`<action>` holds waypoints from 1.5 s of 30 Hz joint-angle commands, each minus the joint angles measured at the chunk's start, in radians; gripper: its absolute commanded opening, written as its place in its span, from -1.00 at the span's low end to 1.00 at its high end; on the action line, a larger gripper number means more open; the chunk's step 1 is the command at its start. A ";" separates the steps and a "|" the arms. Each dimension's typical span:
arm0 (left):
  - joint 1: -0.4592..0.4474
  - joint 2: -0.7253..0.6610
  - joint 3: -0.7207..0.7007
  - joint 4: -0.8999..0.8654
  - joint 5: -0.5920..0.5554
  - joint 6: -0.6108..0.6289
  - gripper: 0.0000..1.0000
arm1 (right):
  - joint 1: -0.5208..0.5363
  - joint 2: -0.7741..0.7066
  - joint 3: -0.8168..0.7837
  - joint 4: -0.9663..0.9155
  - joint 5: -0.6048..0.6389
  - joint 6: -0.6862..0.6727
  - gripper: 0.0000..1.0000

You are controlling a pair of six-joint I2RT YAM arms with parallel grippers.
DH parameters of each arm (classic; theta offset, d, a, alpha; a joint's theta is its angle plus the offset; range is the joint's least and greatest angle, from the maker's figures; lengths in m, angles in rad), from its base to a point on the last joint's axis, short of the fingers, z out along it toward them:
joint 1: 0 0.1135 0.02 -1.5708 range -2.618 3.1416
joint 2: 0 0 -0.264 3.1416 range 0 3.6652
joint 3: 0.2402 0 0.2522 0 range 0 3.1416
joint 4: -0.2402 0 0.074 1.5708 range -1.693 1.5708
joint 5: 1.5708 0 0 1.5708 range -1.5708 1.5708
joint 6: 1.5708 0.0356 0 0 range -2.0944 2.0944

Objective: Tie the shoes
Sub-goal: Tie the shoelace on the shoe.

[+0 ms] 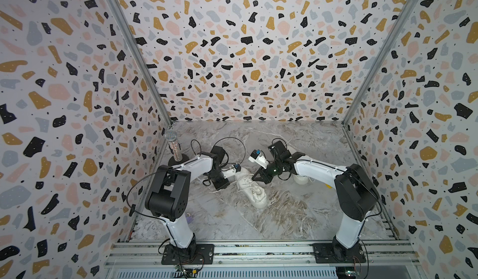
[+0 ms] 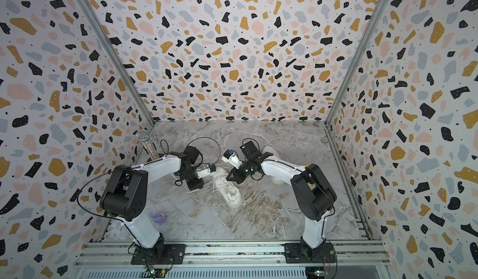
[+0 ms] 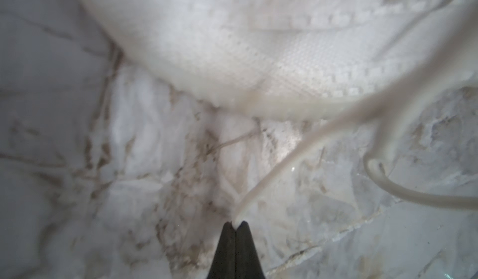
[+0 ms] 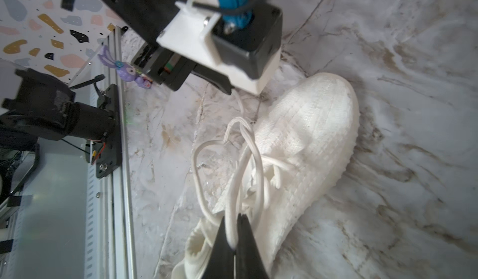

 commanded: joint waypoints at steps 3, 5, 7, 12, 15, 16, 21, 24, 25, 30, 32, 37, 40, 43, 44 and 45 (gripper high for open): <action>0.040 -0.101 0.043 -0.114 0.082 -0.042 -1.00 | -0.021 -0.150 0.059 -0.292 -0.080 -0.243 -1.00; 0.042 -0.140 0.041 -0.145 0.112 -0.050 -1.00 | -0.032 -0.187 0.063 -0.385 -0.054 -0.309 -1.00; 0.043 -0.179 0.042 -0.188 0.129 -0.050 -1.00 | -0.055 -0.223 0.055 -0.454 -0.004 -0.351 -1.00; 0.058 -0.261 0.038 -0.329 0.081 0.024 -1.00 | -0.159 -0.289 0.002 -0.536 0.185 -0.391 -1.00; 0.074 -0.296 0.003 -0.364 -0.006 0.080 -1.00 | -0.256 -0.302 -0.041 -0.537 0.286 -0.386 -1.00; 0.080 -0.298 -0.012 -0.364 -0.037 0.096 -1.00 | -0.292 -0.297 -0.049 -0.537 0.313 -0.380 -1.00; 0.102 -0.292 -0.074 -0.384 -0.131 0.164 -1.00 | -0.419 -0.284 -0.088 -0.516 0.385 -0.347 -1.00; 0.135 -0.302 -0.112 -0.354 -0.169 0.197 -1.00 | -0.455 -0.289 -0.119 -0.496 0.427 -0.337 -1.00; 0.146 -0.295 -0.116 -0.347 -0.176 0.205 -1.00 | -0.460 -0.285 -0.121 -0.495 0.445 -0.334 -1.00; 0.210 -0.256 -0.120 -0.334 -0.200 0.244 -1.00 | -0.511 -0.290 -0.149 -0.494 0.506 -0.326 -1.00; 0.235 -0.239 -0.126 -0.316 -0.215 0.255 -1.00 | -0.541 -0.294 -0.160 -0.494 0.521 -0.327 -1.00; 0.261 -0.202 -0.118 -0.296 -0.201 0.262 -1.00 | -0.595 -0.316 -0.196 -0.495 0.541 -0.325 -1.00; 0.263 -0.195 -0.111 -0.297 -0.181 0.262 -1.00 | -0.622 -0.335 -0.210 -0.495 0.562 -0.326 -1.00; 0.268 -0.182 -0.108 -0.287 -0.182 0.269 -1.00 | -0.648 -0.349 -0.221 -0.496 0.578 -0.325 -1.00; 0.274 -0.175 -0.104 -0.284 -0.183 0.269 -1.00 | -0.657 -0.353 -0.225 -0.498 0.581 -0.324 -1.00; 0.280 -0.166 -0.098 -0.284 -0.181 0.269 -1.00 | -0.665 -0.354 -0.226 -0.498 0.582 -0.321 -1.00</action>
